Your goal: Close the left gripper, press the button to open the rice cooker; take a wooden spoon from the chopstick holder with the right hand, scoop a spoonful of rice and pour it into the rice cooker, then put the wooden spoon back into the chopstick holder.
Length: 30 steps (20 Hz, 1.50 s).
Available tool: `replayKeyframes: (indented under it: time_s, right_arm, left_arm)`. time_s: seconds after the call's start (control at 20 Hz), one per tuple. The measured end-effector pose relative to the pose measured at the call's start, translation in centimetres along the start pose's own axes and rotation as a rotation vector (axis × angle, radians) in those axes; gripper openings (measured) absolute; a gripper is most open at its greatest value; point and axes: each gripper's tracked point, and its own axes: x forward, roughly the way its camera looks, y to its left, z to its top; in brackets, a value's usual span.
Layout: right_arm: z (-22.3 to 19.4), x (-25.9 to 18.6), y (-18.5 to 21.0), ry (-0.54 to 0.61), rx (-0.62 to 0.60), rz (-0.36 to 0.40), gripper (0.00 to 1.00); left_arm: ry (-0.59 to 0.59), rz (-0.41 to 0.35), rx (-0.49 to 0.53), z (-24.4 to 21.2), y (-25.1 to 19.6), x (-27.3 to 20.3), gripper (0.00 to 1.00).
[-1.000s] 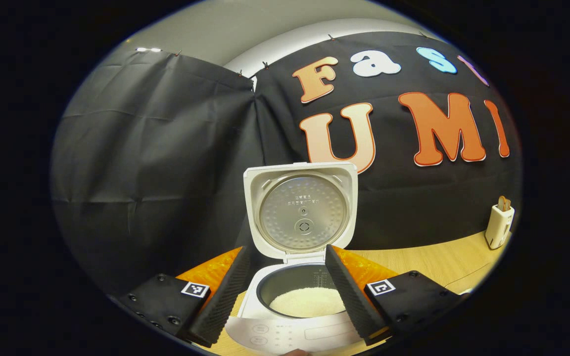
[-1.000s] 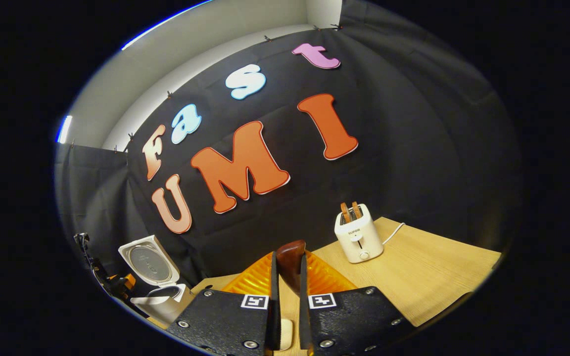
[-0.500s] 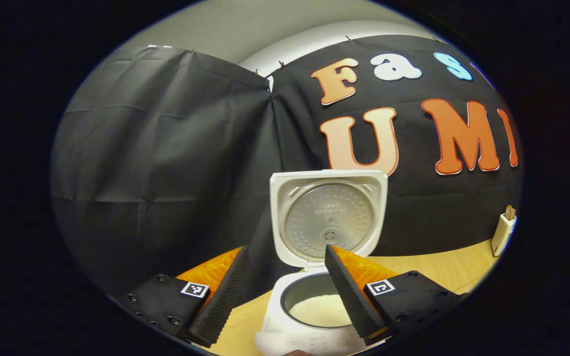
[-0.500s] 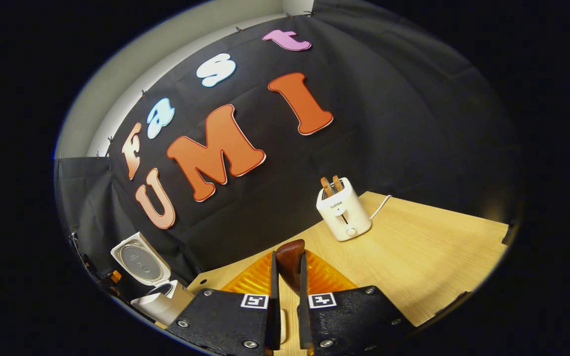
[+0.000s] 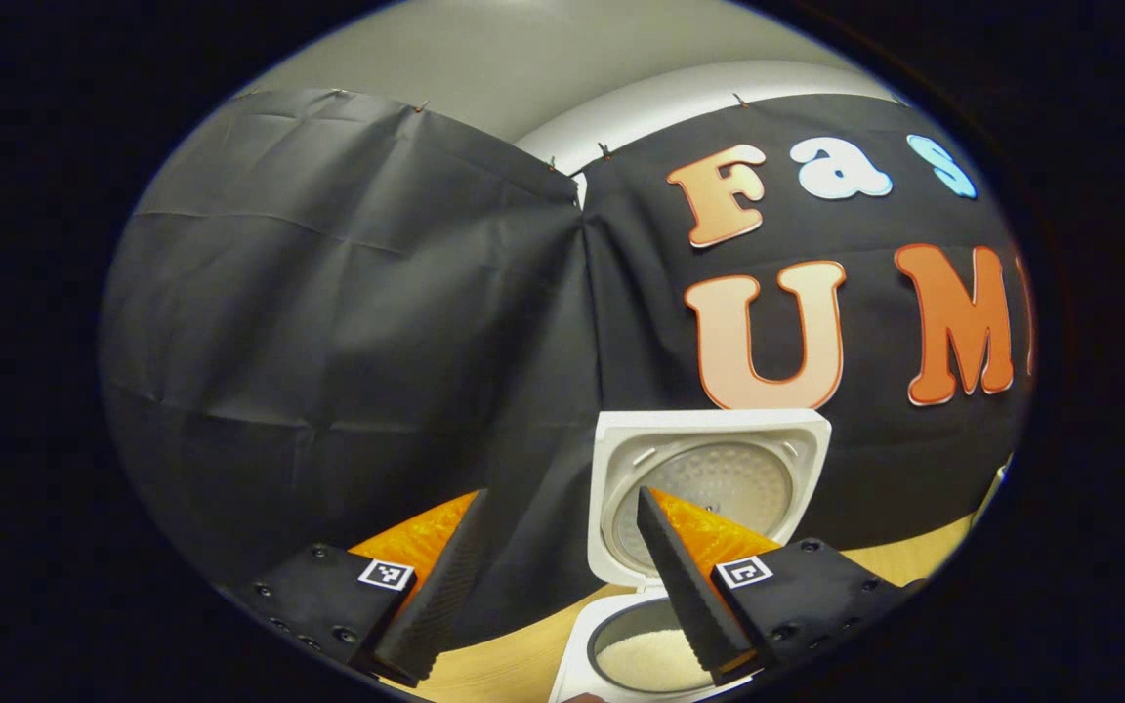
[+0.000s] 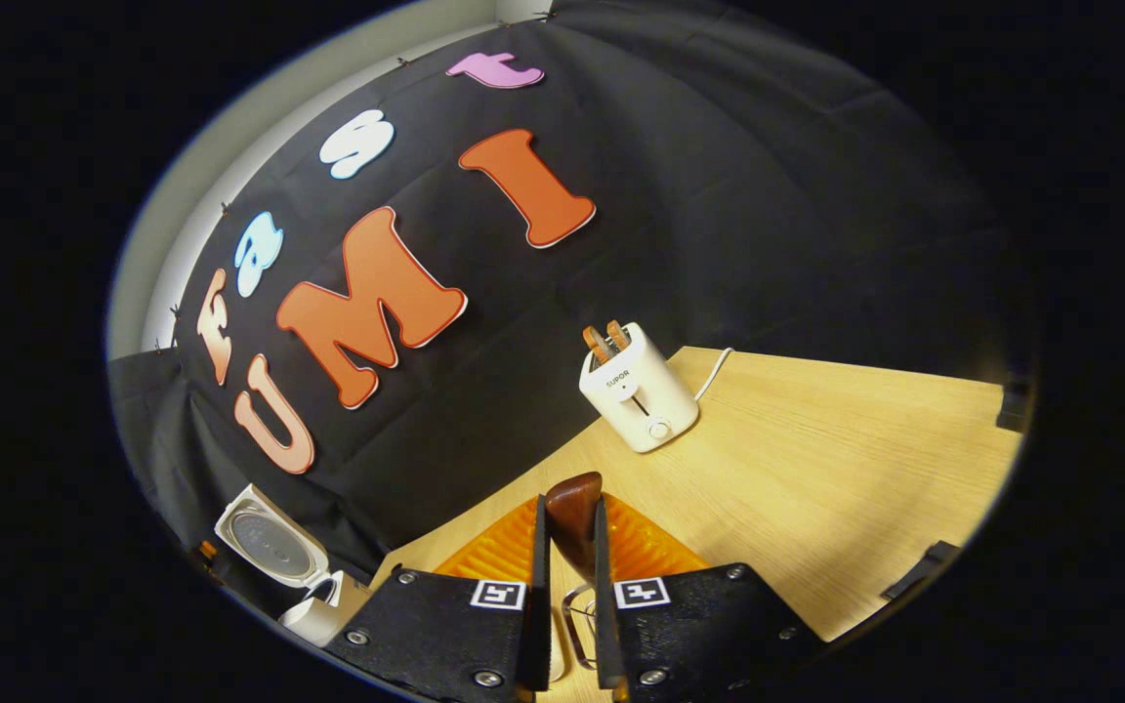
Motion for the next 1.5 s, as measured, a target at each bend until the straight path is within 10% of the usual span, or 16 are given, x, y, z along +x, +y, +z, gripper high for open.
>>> replayKeyframes:
  time_s: [0.7,1.5]
  right_arm:
    - [6.8,-2.5,1.8,-0.094,-0.297,-0.013,0.87]
    - [17.0,-9.7,3.6,-0.37,-0.447,-0.084,0.92]
  left_arm:
    - [0.102,-0.046,0.068,5.7,-5.9,9.7,0.95]
    - [0.518,-0.148,0.08,-1.4,-12.5,19.3,0.96]
